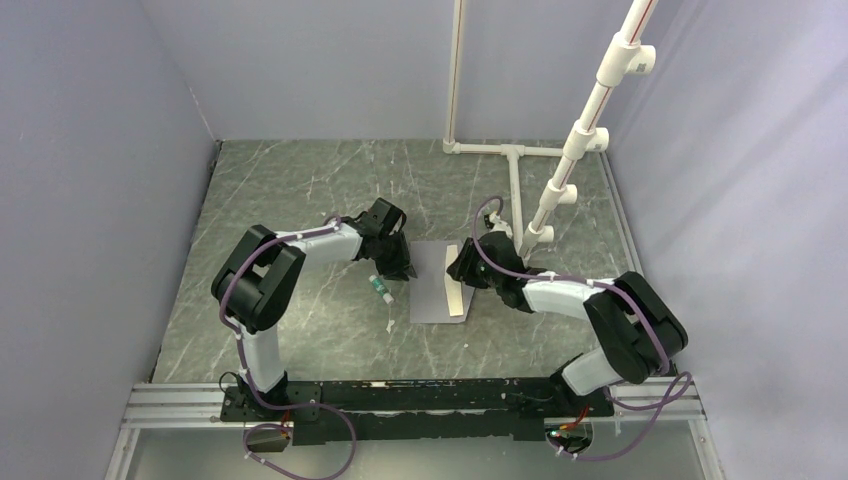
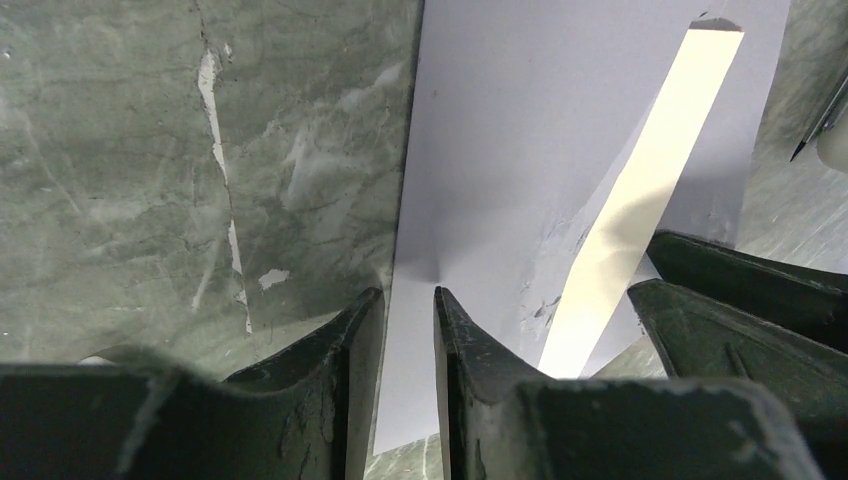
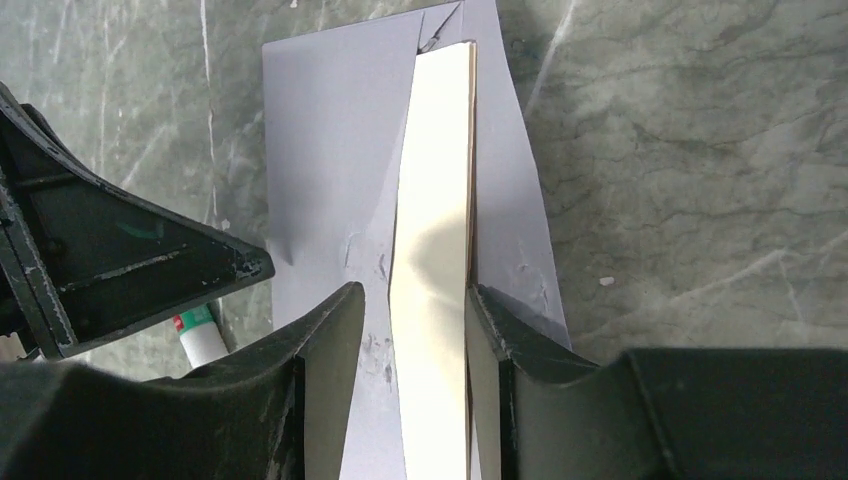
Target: Place the letter into the envelope and seal it
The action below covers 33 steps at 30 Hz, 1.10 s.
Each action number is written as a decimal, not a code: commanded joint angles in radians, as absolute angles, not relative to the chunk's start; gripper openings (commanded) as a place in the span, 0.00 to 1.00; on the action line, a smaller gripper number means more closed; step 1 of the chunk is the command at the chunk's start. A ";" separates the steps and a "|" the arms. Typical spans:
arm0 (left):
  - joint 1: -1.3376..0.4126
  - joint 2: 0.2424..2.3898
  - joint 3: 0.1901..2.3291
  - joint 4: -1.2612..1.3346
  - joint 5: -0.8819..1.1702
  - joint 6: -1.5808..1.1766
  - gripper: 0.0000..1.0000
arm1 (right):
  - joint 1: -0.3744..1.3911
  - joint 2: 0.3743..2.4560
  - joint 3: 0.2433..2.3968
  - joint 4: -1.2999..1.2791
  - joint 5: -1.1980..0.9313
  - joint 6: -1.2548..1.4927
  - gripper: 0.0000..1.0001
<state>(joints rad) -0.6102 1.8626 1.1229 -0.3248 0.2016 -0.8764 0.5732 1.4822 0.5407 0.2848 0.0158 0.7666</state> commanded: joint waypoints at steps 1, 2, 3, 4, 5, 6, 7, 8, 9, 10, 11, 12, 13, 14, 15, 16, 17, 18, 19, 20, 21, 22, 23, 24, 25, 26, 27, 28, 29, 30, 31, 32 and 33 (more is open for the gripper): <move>-0.614 1.890 1.119 -0.391 0.132 -0.845 0.32 | 0.577 1.449 0.604 0.154 0.055 0.718 0.44; -0.614 1.890 1.120 -0.392 0.134 -0.845 0.33 | 0.578 1.451 0.607 0.149 0.047 0.718 0.43; -0.614 1.891 1.120 -0.393 0.136 -0.846 0.33 | 0.577 1.456 0.607 0.150 0.041 0.718 0.43; -0.614 1.890 1.118 -0.392 0.140 -0.847 0.34 | 0.578 1.463 0.610 0.148 0.032 0.718 0.42; -0.614 1.889 1.115 -0.387 0.146 -0.848 0.35 | 0.578 1.473 0.616 0.145 0.023 0.717 0.42; -0.614 1.890 1.109 -0.381 0.154 -0.852 0.36 | 0.578 1.483 0.620 0.142 0.016 0.715 0.42; -0.614 1.890 1.103 -0.372 0.161 -0.855 0.37 | 0.578 1.493 0.622 0.141 0.011 0.716 0.43; -0.614 1.890 1.098 -0.364 0.168 -0.858 0.37 | 0.577 1.504 0.623 0.143 0.006 0.716 0.42; -0.614 1.891 1.094 -0.361 0.173 -0.861 0.37 | 0.577 1.508 0.624 0.144 0.005 0.718 0.43; -0.615 1.893 1.090 -0.359 0.176 -0.864 0.36 | 0.578 1.514 0.624 0.145 0.005 0.719 0.43; -0.615 1.894 1.087 -0.356 0.182 -0.866 0.36 | 0.577 1.519 0.624 0.149 0.005 0.723 0.43; -0.615 1.894 1.084 -0.351 0.187 -0.868 0.35 | 0.578 1.524 0.623 0.153 -0.021 0.725 0.43; -0.616 1.894 1.081 -0.346 0.191 -0.869 0.34 | 0.577 1.527 0.622 0.164 -0.033 0.728 0.43; -0.617 1.893 1.076 -0.341 0.195 -0.872 0.33 | 0.578 1.530 0.619 0.169 -0.041 0.734 0.41; -0.618 1.893 1.073 -0.336 0.197 -0.874 0.31 | 0.578 1.534 0.618 0.172 -0.047 0.737 0.38; -0.619 1.894 1.072 -0.335 0.201 -0.876 0.29 | 0.579 1.536 0.618 0.176 -0.054 0.740 0.35; -0.620 1.894 1.070 -0.331 0.204 -0.877 0.27 | 0.580 1.538 0.617 0.180 -0.059 0.744 0.31; -0.621 1.895 1.069 -0.327 0.208 -0.880 0.26 | 0.580 1.538 0.616 0.186 -0.065 0.747 0.28; -0.622 1.896 1.066 -0.323 0.212 -0.882 0.24 | 0.580 1.542 0.615 0.189 -0.069 0.752 0.25; -0.623 1.897 1.062 -0.317 0.216 -0.887 0.23 | 0.579 1.544 0.616 0.190 -0.072 0.758 0.23; -0.624 1.898 1.061 -0.313 0.220 -0.891 0.22 | 0.580 1.546 0.616 0.193 -0.075 0.764 0.21; -0.625 1.898 1.057 -0.308 0.224 -0.897 0.22 | 0.580 1.549 0.612 0.203 -0.077 0.773 0.20; -0.626 1.898 1.054 -0.300 0.229 -0.904 0.21 | 0.580 1.553 0.611 0.208 -0.079 0.786 0.19; -0.627 1.898 1.049 -0.291 0.234 -0.913 0.21 | 0.579 1.557 0.609 0.217 -0.081 0.802 0.18; -0.629 1.897 1.043 -0.281 0.239 -0.922 0.21 | 0.580 1.560 0.604 0.229 -0.085 0.817 0.17; -0.630 1.895 1.039 -0.272 0.243 -0.930 0.21 | 0.579 1.563 0.597 0.245 -0.088 0.838 0.16; -0.631 1.893 1.034 -0.264 0.244 -0.940 0.20 | 0.580 1.569 0.589 0.260 -0.089 0.858 0.15; -0.633 1.889 1.031 -0.261 0.244 -0.949 0.20 | 0.580 1.572 0.582 0.274 -0.089 0.888 0.14; -0.633 1.886 1.025 -0.256 0.243 -0.957 0.20 | 0.580 1.576 0.576 0.284 -0.085 0.901 0.13; -0.634 1.883 1.021 -0.250 0.243 -0.965 0.19 | 0.583 1.577 0.568 0.292 -0.081 0.924 0.12; -0.633 1.879 1.014 -0.243 0.244 -0.973 0.19 | 0.585 1.577 0.563 0.304 -0.076 0.935 0.11; -0.634 1.875 1.009 -0.237 0.245 -0.979 0.19 | 0.591 1.575 0.561 0.310 -0.070 0.938 0.10; -0.635 1.873 1.006 -0.237 0.245 -0.980 0.19 | 0.594 1.571 0.562 0.305 -0.062 0.935 0.10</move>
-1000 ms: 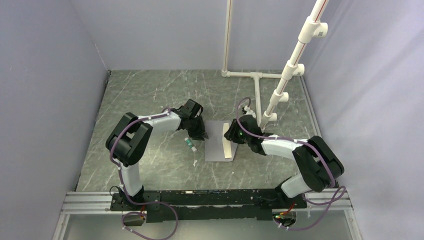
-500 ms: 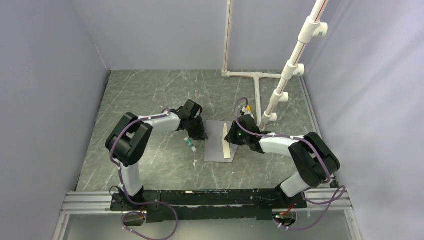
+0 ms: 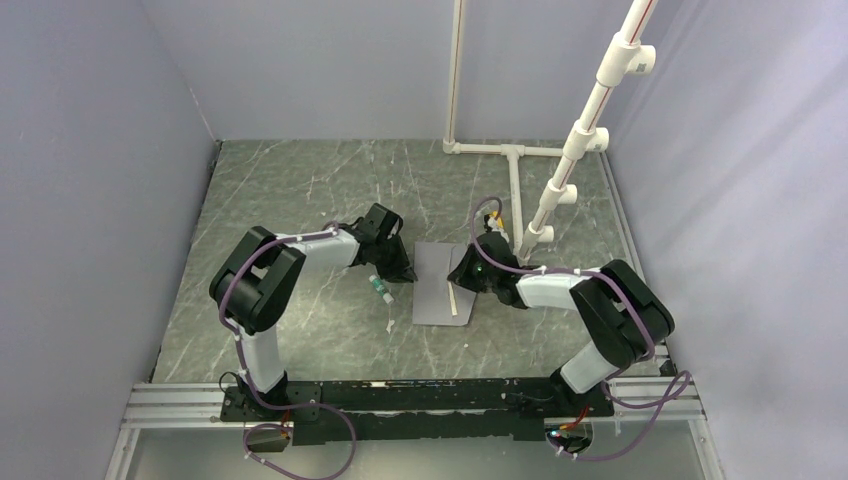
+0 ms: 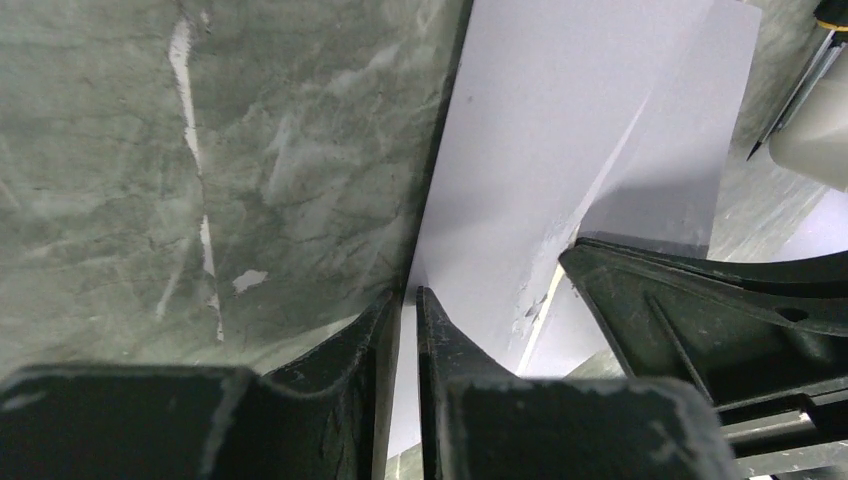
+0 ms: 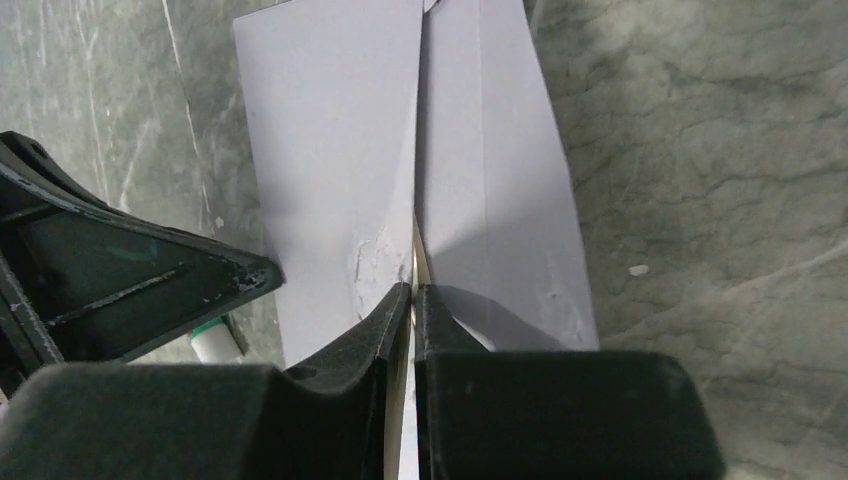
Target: Place the letter into the envelope and seal it
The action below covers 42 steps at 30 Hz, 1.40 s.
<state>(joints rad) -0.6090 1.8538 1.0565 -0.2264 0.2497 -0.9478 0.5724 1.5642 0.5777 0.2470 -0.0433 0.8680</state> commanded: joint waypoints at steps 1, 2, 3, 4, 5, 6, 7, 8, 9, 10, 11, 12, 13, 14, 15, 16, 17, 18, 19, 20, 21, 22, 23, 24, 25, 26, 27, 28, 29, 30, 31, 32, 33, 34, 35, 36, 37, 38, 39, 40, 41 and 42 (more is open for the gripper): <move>-0.634 1.872 1.007 -0.242 0.240 -0.978 0.19 | 0.597 1.565 0.563 0.297 -0.053 0.930 0.10; -0.634 1.871 1.012 -0.252 0.231 -0.974 0.19 | 0.598 1.558 0.562 0.293 -0.047 0.922 0.11; -0.634 1.871 1.017 -0.263 0.222 -0.968 0.19 | 0.598 1.548 0.564 0.282 -0.039 0.911 0.12; -0.635 1.869 1.023 -0.274 0.213 -0.962 0.19 | 0.598 1.536 0.568 0.265 -0.028 0.896 0.13; -0.635 1.867 1.026 -0.285 0.205 -0.956 0.20 | 0.598 1.521 0.572 0.248 -0.017 0.883 0.15; -0.635 1.864 1.028 -0.290 0.200 -0.953 0.20 | 0.598 1.505 0.575 0.224 -0.008 0.872 0.17; -0.633 1.861 1.030 -0.294 0.197 -0.951 0.20 | 0.598 1.489 0.576 0.204 -0.004 0.862 0.20; -0.634 1.859 1.030 -0.296 0.195 -0.952 0.21 | 0.598 1.471 0.576 0.189 -0.002 0.857 0.23; -0.634 1.857 1.028 -0.297 0.193 -0.953 0.22 | 0.598 1.453 0.575 0.174 -0.003 0.852 0.26; -0.634 1.855 1.026 -0.297 0.192 -0.956 0.22 | 0.598 1.439 0.575 0.158 -0.003 0.849 0.28; -0.634 1.854 1.025 -0.298 0.192 -0.957 0.22 | 0.598 1.425 0.573 0.145 -0.002 0.850 0.29; -0.635 1.855 1.025 -0.298 0.192 -0.959 0.22 | 0.598 1.413 0.569 0.133 0.014 0.851 0.30; -0.634 1.855 1.025 -0.301 0.192 -0.961 0.23 | 0.597 1.398 0.566 0.124 0.020 0.852 0.30; -0.635 1.855 1.024 -0.301 0.190 -0.962 0.23 | 0.598 1.392 0.564 0.118 0.018 0.852 0.30; -0.634 1.854 1.024 -0.301 0.190 -0.962 0.24 | 0.599 1.390 0.561 0.110 0.016 0.852 0.30; -0.634 1.854 1.024 -0.301 0.191 -0.962 0.24 | 0.600 1.390 0.561 0.103 0.013 0.854 0.30; -0.634 1.854 1.025 -0.303 0.193 -0.962 0.25 | 0.600 1.392 0.560 0.097 0.008 0.855 0.30; -0.635 1.855 1.026 -0.304 0.194 -0.962 0.26 | 0.600 1.396 0.559 0.093 0.005 0.857 0.31; -0.635 1.855 1.026 -0.305 0.195 -0.963 0.27 | 0.600 1.401 0.556 0.092 0.005 0.863 0.31; -0.634 1.854 1.025 -0.308 0.197 -0.964 0.27 | 0.599 1.405 0.552 0.093 -0.008 0.869 0.32; -0.634 1.855 1.024 -0.309 0.198 -0.966 0.28 | 0.601 1.411 0.549 0.092 -0.021 0.873 0.32; -0.635 1.855 1.024 -0.312 0.199 -0.967 0.28 | 0.601 1.414 0.546 0.094 -0.025 0.877 0.32; -0.635 1.857 1.024 -0.316 0.202 -0.969 0.28 | 0.601 1.417 0.542 0.098 -0.032 0.882 0.32; -0.635 1.857 1.024 -0.318 0.203 -0.971 0.27 | 0.601 1.418 0.537 0.102 -0.037 0.886 0.32; -0.636 1.858 1.025 -0.323 0.206 -0.971 0.27 | 0.601 1.420 0.534 0.107 -0.044 0.887 0.32; -0.637 1.858 1.026 -0.327 0.208 -0.972 0.26 | 0.601 1.424 0.534 0.110 -0.052 0.889 0.32; -0.640 1.859 1.026 -0.333 0.209 -0.973 0.26 | 0.601 1.427 0.532 0.114 -0.063 0.893 0.32; -0.643 1.859 1.026 -0.339 0.209 -0.974 0.26 | 0.601 1.431 0.532 0.119 -0.073 0.897 0.32; -0.645 1.858 1.025 -0.344 0.210 -0.975 0.26 | 0.601 1.440 0.530 0.125 -0.084 0.903 0.32; -0.648 1.859 1.024 -0.348 0.213 -0.977 0.26 | 0.601 1.447 0.528 0.130 -0.095 0.909 0.32; -0.650 1.860 1.022 -0.348 0.217 -0.979 0.26 | 0.601 1.456 0.528 0.133 -0.106 0.914 0.32; -0.651 1.858 1.019 -0.347 0.222 -0.983 0.26 | 0.601 1.468 0.527 0.140 -0.116 0.922 0.32; -0.654 1.859 1.015 -0.345 0.227 -0.987 0.26 | 0.601 1.478 0.523 0.154 -0.125 0.931 0.32; -0.656 1.859 1.013 -0.342 0.230 -0.991 0.25 | 0.601 1.488 0.517 0.173 -0.134 0.941 0.33; -0.657 1.858 1.010 -0.340 0.233 -0.994 0.25 | 0.601 1.498 0.512 0.195 -0.143 0.950 0.33; -0.658 1.858 1.008 -0.339 0.234 -0.997 0.25 | 0.601 1.510 0.512 0.208 -0.153 0.955 0.33; -0.659 1.856 1.008 -0.340 0.235 -0.998 0.25 | 0.601 1.522 0.517 0.217 -0.162 0.957 0.33; -0.660 1.855 1.007 -0.339 0.234 -1.001 0.25 | 0.602 1.530 0.521 0.226 -0.169 0.960 0.33; -0.661 1.852 1.005 -0.338 0.235 -1.002 0.25 | 0.601 1.535 0.521 0.238 -0.181 0.966 0.33; -0.661 1.849 1.005 -0.338 0.234 -1.003 0.25 | 0.601 1.534 0.522 0.248 -0.184 0.968 0.33; -0.661 1.845 1.005 -0.338 0.231 -1.003 0.25 | 0.601 1.528 0.524 0.248 -0.181 0.969 0.33; -0.661 1.841 1.007 -0.341 0.227 -1.002 0.25 | 0.601 1.518 0.525 0.242 -0.171 0.968 0.33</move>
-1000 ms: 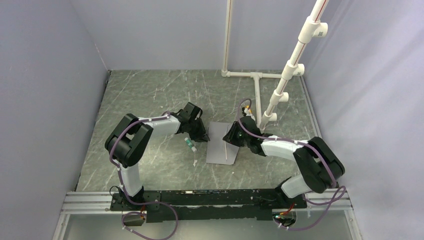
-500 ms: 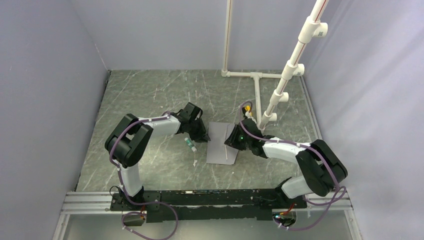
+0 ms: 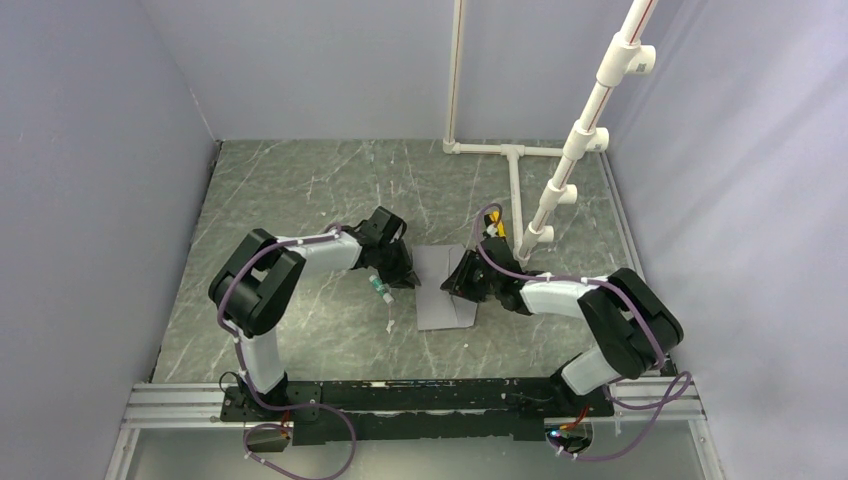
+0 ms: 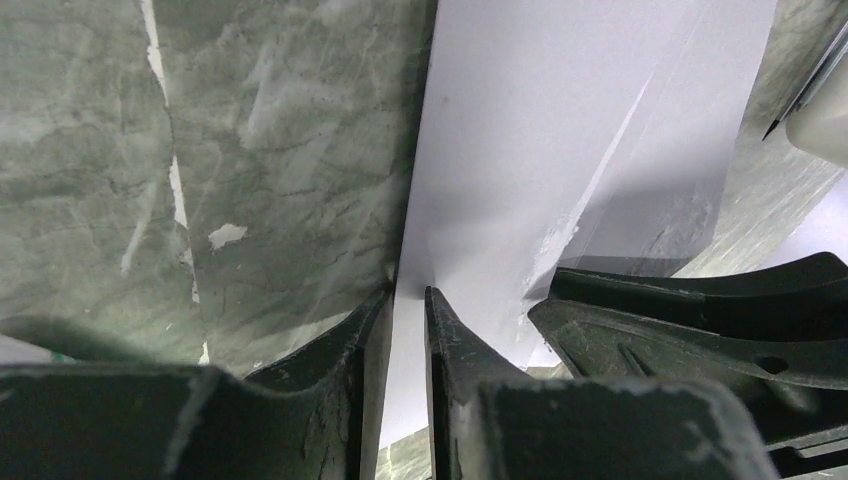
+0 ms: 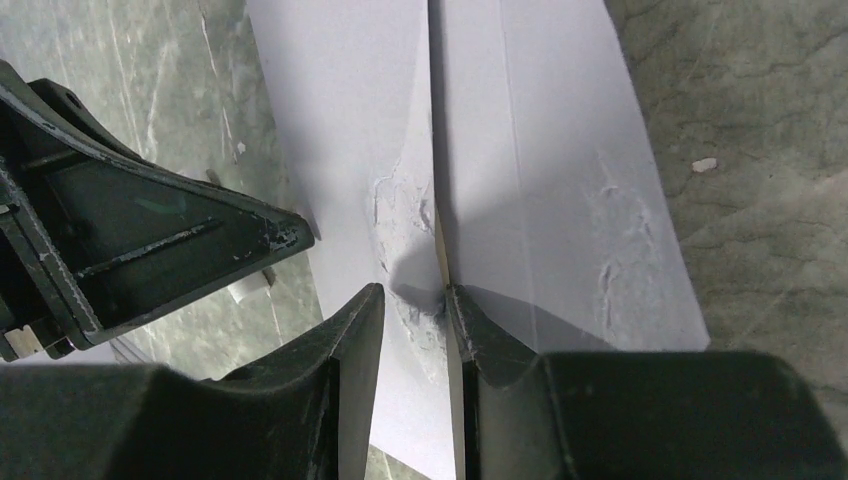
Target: Place the letter into the envelope and seal it
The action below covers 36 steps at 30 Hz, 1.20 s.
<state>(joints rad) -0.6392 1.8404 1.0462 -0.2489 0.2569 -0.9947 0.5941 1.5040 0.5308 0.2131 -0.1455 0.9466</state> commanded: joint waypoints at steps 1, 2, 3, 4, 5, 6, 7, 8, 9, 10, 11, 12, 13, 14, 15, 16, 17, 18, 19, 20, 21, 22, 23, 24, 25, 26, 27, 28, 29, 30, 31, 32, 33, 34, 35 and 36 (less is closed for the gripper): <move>-0.661 1.834 1.008 -0.345 0.219 -0.999 0.26 | 0.601 1.503 0.530 0.225 -0.150 0.961 0.33; -0.661 1.826 1.011 -0.350 0.206 -0.997 0.26 | 0.600 1.483 0.534 0.191 -0.123 0.946 0.34; -0.661 1.818 1.015 -0.352 0.200 -0.991 0.26 | 0.601 1.464 0.541 0.159 -0.091 0.930 0.34; -0.661 1.809 1.020 -0.350 0.194 -0.987 0.27 | 0.601 1.431 0.548 0.124 -0.055 0.914 0.35; -0.661 1.801 1.027 -0.353 0.187 -0.980 0.28 | 0.601 1.403 0.555 0.093 -0.025 0.898 0.36; -0.661 1.794 1.040 -0.359 0.178 -0.969 0.28 | 0.601 1.373 0.561 0.060 0.009 0.878 0.38; -0.660 1.787 1.055 -0.365 0.171 -0.956 0.29 | 0.601 1.342 0.565 0.034 0.048 0.861 0.39; -0.660 1.779 1.070 -0.376 0.162 -0.945 0.30 | 0.601 1.307 0.565 0.016 0.074 0.840 0.41; -0.660 1.770 1.086 -0.390 0.150 -0.935 0.31 | 0.601 1.269 0.562 0.007 0.095 0.818 0.42; -0.660 1.759 1.103 -0.400 0.138 -0.926 0.32 | 0.601 1.233 0.559 0.005 0.109 0.795 0.44; -0.660 1.744 1.110 -0.411 0.124 -0.919 0.33 | 0.601 1.205 0.559 0.005 0.103 0.763 0.45; -0.658 1.727 1.118 -0.420 0.109 -0.914 0.35 | 0.602 1.182 0.563 0.005 0.089 0.730 0.46; -0.657 1.709 1.121 -0.432 0.089 -0.910 0.36 | 0.606 1.169 0.572 0.005 0.074 0.699 0.46; -0.656 1.687 1.121 -0.446 0.064 -0.908 0.38 | 0.612 1.164 0.583 0.005 0.059 0.674 0.46; -0.656 1.662 1.118 -0.461 0.038 -0.907 0.42 | 0.620 1.161 0.592 -0.020 0.050 0.655 0.46; -0.656 1.630 1.112 -0.476 0.009 -0.907 0.45 | 0.634 1.161 0.600 -0.026 0.045 0.643 0.46; -0.655 1.599 1.100 -0.492 -0.032 -0.905 0.48 | 0.648 1.160 0.609 -0.025 0.041 0.632 0.46; -0.655 1.550 1.089 -0.516 -0.090 -0.901 0.52 | 0.668 1.160 0.615 -0.019 0.039 0.625 0.47; -0.655 1.512 1.078 -0.540 -0.136 -0.894 0.60 | 0.692 1.159 0.622 -0.011 0.044 0.617 0.48; -0.655 1.479 1.068 -0.568 -0.181 -0.893 0.68 | 0.719 1.160 0.630 -0.006 0.048 0.605 0.49; -0.655 1.442 1.059 -0.594 -0.225 -0.892 0.73 | 0.750 1.168 0.640 0.016 0.055 0.583 0.52; -0.653 1.409 1.051 -0.623 -0.262 -0.891 0.78 | 0.779 1.183 0.654 0.025 0.072 0.570 0.57; -0.653 1.380 1.044 -0.653 -0.295 -0.893 0.84 | 0.810 1.204 0.670 0.028 0.091 0.559 0.60; -0.651 1.350 1.038 -0.679 -0.323 -0.898 0.90 | 0.845 1.242 0.691 0.027 0.109 0.552 0.64; -0.645 1.326 1.031 -0.702 -0.345 -0.902 0.92 | 0.870 1.273 0.711 0.026 0.127 0.546 0.67; -0.637 1.300 1.022 -0.720 -0.360 -0.907 0.93 | 0.897 1.306 0.733 0.027 0.144 0.542 0.69; -0.629 1.272 1.011 -0.735 -0.371 -0.910 0.93 | 0.924 1.339 0.752 0.036 0.157 0.536 0.71; -0.620 1.248 0.997 -0.743 -0.378 -0.915 0.93 | 0.947 1.378 0.772 0.046 0.166 0.527 0.71; -0.608 1.221 0.978 -0.748 -0.379 -0.924 0.93 | 0.970 1.416 0.796 0.051 0.179 0.523 0.72; -0.595 1.198 0.952 -0.750 -0.372 -0.933 0.93 | 0.989 1.459 0.822 0.050 0.187 0.518 0.72; -0.578 1.167 0.931 -0.748 -0.361 -0.939 0.93 | 1.007 1.502 0.852 0.046 0.195 0.511 0.72; -0.563 1.139 0.909 -0.743 -0.345 -0.942 0.93 | 1.024 1.538 0.878 0.044 0.205 0.500 0.72; -0.543 1.106 0.887 -0.739 -0.321 -0.946 0.93 | 1.039 1.577 0.906 0.047 0.214 0.488 0.72; -0.521 1.089 0.869 -0.737 -0.303 -0.951 0.93 | 1.050 1.607 0.922 0.046 0.226 0.482 0.72; -0.498 1.062 0.852 -0.737 -0.264 -0.953 0.93 | 1.056 1.639 0.949 0.042 0.237 0.478 0.72; -0.474 1.045 0.841 -0.740 -0.239 -0.958 0.93 | 1.059 1.666 0.966 0.043 0.243 0.472 0.72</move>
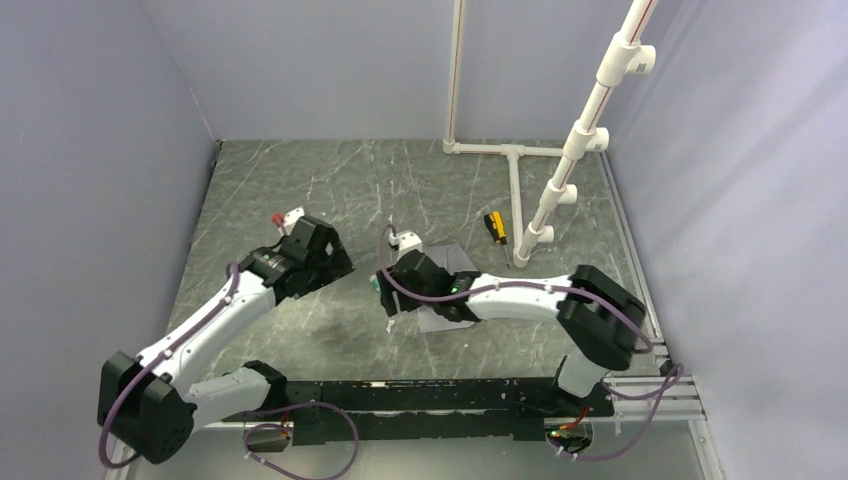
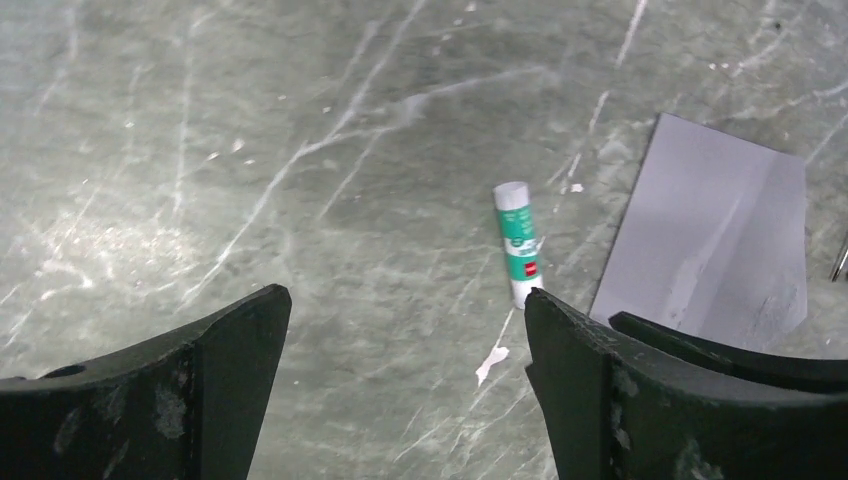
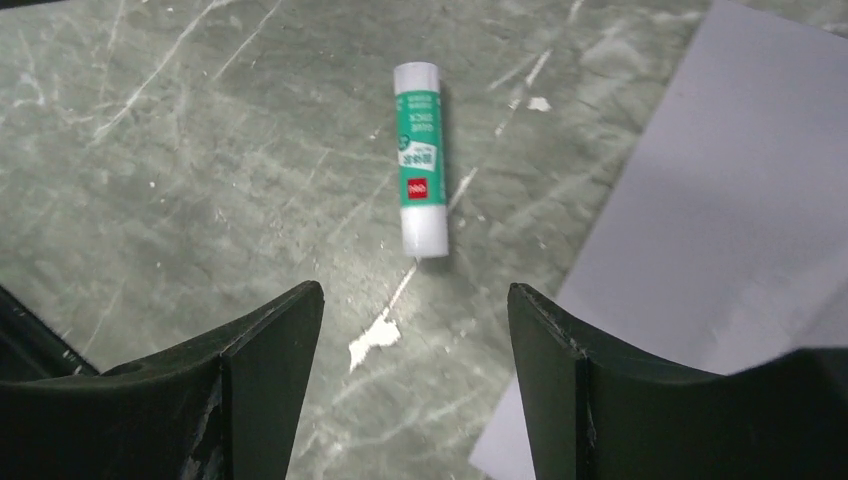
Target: Place the letter into the envelope and seal it
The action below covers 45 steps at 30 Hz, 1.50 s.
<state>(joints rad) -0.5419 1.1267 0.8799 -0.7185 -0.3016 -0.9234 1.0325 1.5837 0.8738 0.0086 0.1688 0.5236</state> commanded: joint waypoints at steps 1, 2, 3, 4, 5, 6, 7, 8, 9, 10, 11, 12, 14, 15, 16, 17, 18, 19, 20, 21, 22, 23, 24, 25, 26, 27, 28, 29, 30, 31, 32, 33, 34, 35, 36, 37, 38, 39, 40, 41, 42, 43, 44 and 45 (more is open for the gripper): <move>-0.455 1.030 0.830 -0.743 -0.214 -0.961 0.93 | 1.061 1.689 0.982 0.046 0.254 0.466 0.72; -0.438 1.018 0.821 -0.743 -0.195 -0.961 0.93 | 1.061 1.714 0.995 0.050 0.258 0.459 0.71; -0.425 1.005 0.812 -0.742 -0.180 -0.963 0.93 | 1.062 1.736 1.011 0.052 0.263 0.449 0.71; -0.415 0.993 0.805 -0.741 -0.170 -0.965 0.93 | 1.063 1.769 1.032 0.046 0.273 0.446 0.71; -0.406 0.983 0.797 -0.737 -0.162 -0.965 0.93 | 1.062 1.795 1.051 0.040 0.280 0.441 0.70; -0.399 0.975 0.792 -0.738 -0.155 -0.967 0.93 | 1.063 1.819 1.071 0.033 0.281 0.430 0.69; -0.391 0.970 0.788 -0.740 -0.152 -0.969 0.93 | 1.063 1.841 1.092 0.025 0.279 0.422 0.67; -0.380 0.964 0.786 -0.743 -0.149 -0.968 0.93 | 1.063 1.864 1.115 0.010 0.270 0.408 0.66; -0.373 0.961 0.785 -0.747 -0.147 -0.966 0.93 | 1.065 1.883 1.137 0.006 0.262 0.396 0.65; -0.365 0.958 0.786 -0.751 -0.146 -0.961 0.93 | 1.066 1.900 1.153 -0.009 0.259 0.387 0.63; -0.357 0.956 0.787 -0.752 -0.143 -0.953 0.93 | 1.071 1.913 1.168 -0.032 0.258 0.379 0.62; -0.351 0.955 0.789 -0.755 -0.138 -0.946 0.93 | 1.074 1.923 1.179 -0.044 0.260 0.372 0.60; -0.342 0.951 0.789 -0.759 -0.127 -0.939 0.93 | 1.079 1.938 1.195 -0.071 0.272 0.364 0.54; -0.339 0.947 0.787 -0.755 -0.120 -0.936 0.93 | 1.080 1.947 1.203 -0.095 0.281 0.364 0.52; -0.337 0.942 0.782 -0.750 -0.112 -0.935 0.93 | 1.080 1.953 1.212 -0.112 0.287 0.365 0.50; -0.335 0.937 0.777 -0.743 -0.102 -0.934 0.93 | 1.080 1.957 1.213 -0.119 0.293 0.364 0.45; -0.334 0.932 0.772 -0.739 -0.096 -0.934 0.93 | 1.080 1.956 1.209 -0.122 0.299 0.364 0.41; -0.333 0.928 0.768 -0.737 -0.090 -0.937 0.93 | 1.079 1.954 1.203 -0.122 0.303 0.363 0.34; -0.332 0.924 0.764 -0.736 -0.085 -0.938 0.93 | 1.080 1.953 1.199 -0.129 0.312 0.363 0.28; -0.330 0.922 0.761 -0.735 -0.078 -0.935 0.93 | 1.080 1.953 1.196 -0.135 0.323 0.359 0.23; -0.330 0.919 0.758 -0.733 -0.067 -0.929 0.93 | 1.079 1.948 1.190 -0.137 0.333 0.352 0.18; -0.328 0.918 0.756 -0.725 -0.050 -0.914 0.93 | 1.079 1.938 1.179 -0.132 0.341 0.342 0.15; -0.328 0.916 0.751 -0.710 -0.022 -0.894 0.93 | 1.077 1.930 1.161 -0.118 0.342 0.328 0.14; -0.328 0.914 0.748 -0.694 -0.002 -0.876 0.93 | 1.072 1.903 1.143 -0.100 0.331 0.314 0.13; -0.328 0.912 0.743 -0.678 0.029 -0.861 0.93 | 1.063 1.878 1.120 -0.082 0.311 0.303 0.13; -0.328 0.909 0.737 -0.654 0.061 -0.846 0.93 | 1.052 1.845 1.094 -0.056 0.282 0.289 0.13; -0.327 0.908 0.730 -0.631 0.096 -0.833 0.93 | 1.041 1.805 1.064 -0.025 0.243 0.271 0.13; -0.328 0.908 0.726 -0.601 0.139 -0.820 0.93 | 1.026 1.759 1.028 0.017 0.196 0.254 0.13; -0.328 0.911 0.723 -0.568 0.186 -0.807 0.93 | 1.012 1.713 0.995 0.056 0.148 0.240 0.14; -0.327 0.918 0.723 -0.537 0.239 -0.795 0.93 | 0.995 1.662 0.958 0.092 0.095 0.224 0.14; -0.327 0.928 0.726 -0.503 0.312 -0.785 0.93 | 0.980 1.614 0.922 0.128 0.018 0.202 0.14; -0.327 0.938 0.733 -0.475 0.348 -0.776 0.93 | 0.970 1.562 0.894 0.158 -0.051 0.173 0.14; -0.327 0.952 0.743 -0.445 0.428 -0.772 0.93 | 0.964 1.512 0.867 0.181 -0.105 0.143 0.14; -0.327 0.969 0.759 -0.415 0.491 -0.769 0.93 | 0.957 1.470 0.850 0.191 -0.155 0.118 0.13; -0.327 0.987 0.770 -0.376 0.556 -0.767 0.93 | 0.952 1.433 0.843 0.185 -0.193 0.097 0.13; -0.327 1.007 0.783 -0.350 0.622 -0.768 0.93 | 0.943 1.404 0.843 0.175 -0.228 0.084 0.13; -0.327 1.029 0.799 -0.336 0.670 -0.765 0.93 | 0.937 1.378 0.847 0.160 -0.265 0.063 0.13; -0.327 1.053 0.816 -0.331 0.711 -0.758 0.93 | 0.935 1.356 0.855 0.142 -0.298 0.037 0.13; -0.327 1.062 0.833 -0.330 0.745 -0.754 0.93 | 0.934 1.336 0.861 0.127 -0.319 0.026 0.13; -0.327 1.078 0.849 -0.330 0.771 -0.744 0.93 | 0.932 1.317 0.869 0.114 -0.340 0.011 0.13; -0.327 1.084 0.864 -0.330 0.797 -0.739 0.93 | 0.930 1.301 0.877 0.099 -0.358 -0.015 0.13; -0.327 1.093 0.872 -0.323 0.821 -0.732 0.92 | 0.930 1.286 0.882 0.091 -0.367 -0.028 0.13; -0.327 1.103 0.874 -0.311 0.849 -0.731 0.88 | 0.927 1.276 0.888 0.086 -0.379 -0.037 0.13; -0.327 1.110 0.867 -0.288 0.883 -0.734 0.83 | 0.925 1.268 0.895 0.078 -0.385 -0.045 0.13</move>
<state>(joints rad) -0.3294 1.0954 0.8211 -0.3950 0.6701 -0.7723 0.9352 1.3102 0.8482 0.0902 -0.2634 0.0502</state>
